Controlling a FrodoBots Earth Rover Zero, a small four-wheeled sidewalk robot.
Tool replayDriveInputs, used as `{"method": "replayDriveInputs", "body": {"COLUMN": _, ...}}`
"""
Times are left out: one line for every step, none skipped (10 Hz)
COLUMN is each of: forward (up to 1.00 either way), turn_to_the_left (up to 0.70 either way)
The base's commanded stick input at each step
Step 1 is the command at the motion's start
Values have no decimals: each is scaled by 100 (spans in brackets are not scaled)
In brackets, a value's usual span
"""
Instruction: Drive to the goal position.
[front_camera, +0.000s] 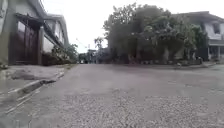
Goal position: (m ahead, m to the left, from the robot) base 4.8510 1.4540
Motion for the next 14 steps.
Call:
{"method": "replayDriveInputs", "body": {"forward": 100, "turn_to_the_left": 4}}
{"method": "replayDriveInputs", "body": {"forward": 100, "turn_to_the_left": 4}}
{"method": "replayDriveInputs", "body": {"forward": 100, "turn_to_the_left": 4}}
{"method": "replayDriveInputs", "body": {"forward": 100, "turn_to_the_left": 4}}
{"method": "replayDriveInputs", "body": {"forward": 100, "turn_to_the_left": 4}}
{"method": "replayDriveInputs", "body": {"forward": 100, "turn_to_the_left": 4}}
{"method": "replayDriveInputs", "body": {"forward": 100, "turn_to_the_left": 4}}
{"method": "replayDriveInputs", "body": {"forward": 100, "turn_to_the_left": 4}}
{"method": "replayDriveInputs", "body": {"forward": 100, "turn_to_the_left": 4}}
{"method": "replayDriveInputs", "body": {"forward": 100, "turn_to_the_left": 4}}
{"method": "replayDriveInputs", "body": {"forward": 100, "turn_to_the_left": 4}}
{"method": "replayDriveInputs", "body": {"forward": 100, "turn_to_the_left": 4}}
{"method": "replayDriveInputs", "body": {"forward": 100, "turn_to_the_left": 4}}
{"method": "replayDriveInputs", "body": {"forward": 100, "turn_to_the_left": 4}}
